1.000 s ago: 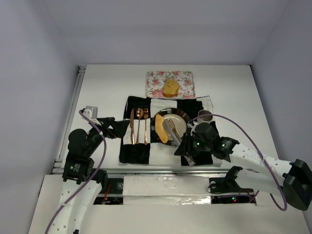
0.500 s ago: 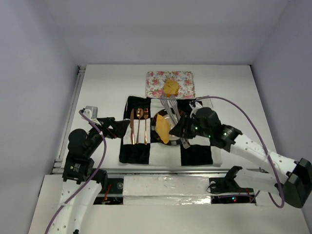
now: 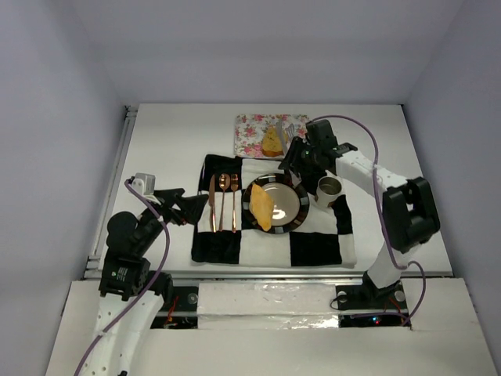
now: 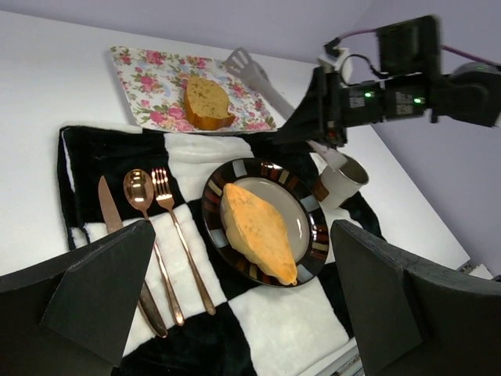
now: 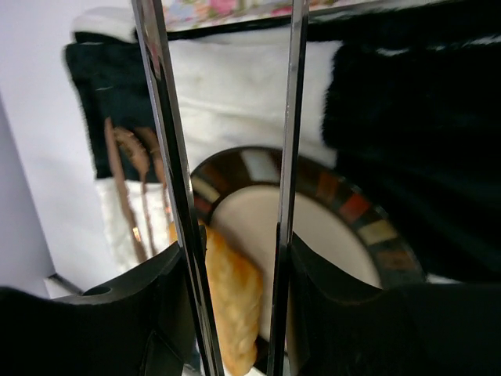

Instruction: Place the bread

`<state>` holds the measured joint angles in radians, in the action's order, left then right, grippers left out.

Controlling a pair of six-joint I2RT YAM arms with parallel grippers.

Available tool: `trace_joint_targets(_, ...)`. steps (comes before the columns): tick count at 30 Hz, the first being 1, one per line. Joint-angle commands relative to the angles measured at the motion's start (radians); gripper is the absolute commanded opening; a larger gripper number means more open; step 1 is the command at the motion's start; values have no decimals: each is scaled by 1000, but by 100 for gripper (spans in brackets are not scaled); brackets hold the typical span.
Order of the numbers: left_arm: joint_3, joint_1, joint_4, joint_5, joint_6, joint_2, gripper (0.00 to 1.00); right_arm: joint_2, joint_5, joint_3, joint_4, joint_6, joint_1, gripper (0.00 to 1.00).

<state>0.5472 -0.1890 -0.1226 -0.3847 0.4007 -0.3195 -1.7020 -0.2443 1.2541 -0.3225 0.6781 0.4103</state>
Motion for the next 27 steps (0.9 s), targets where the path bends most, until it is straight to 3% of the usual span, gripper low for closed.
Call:
trace_joint_targets(1,-7,-15,55,-20,-10,20,96,-71,-55,90,-56,-34,-33,46)
trace_joint_targets(6,-9,-44,57,-17,-10,31,97,-142,-30,134,-56,-20,-53,46)
trace_joint_targets(17,-9,-53,58,-17,-13,39,97,-239,-161,142,-20,-9,-53,43)
trace_joint_targets(24,-7,-53,55,-11,-11,37,97,-187,-138,107,23,-9,-53,16)
trace_joint_targets(27,-6,-53,54,-10,-11,34,97,-107,-133,77,42,-9,-53,13)
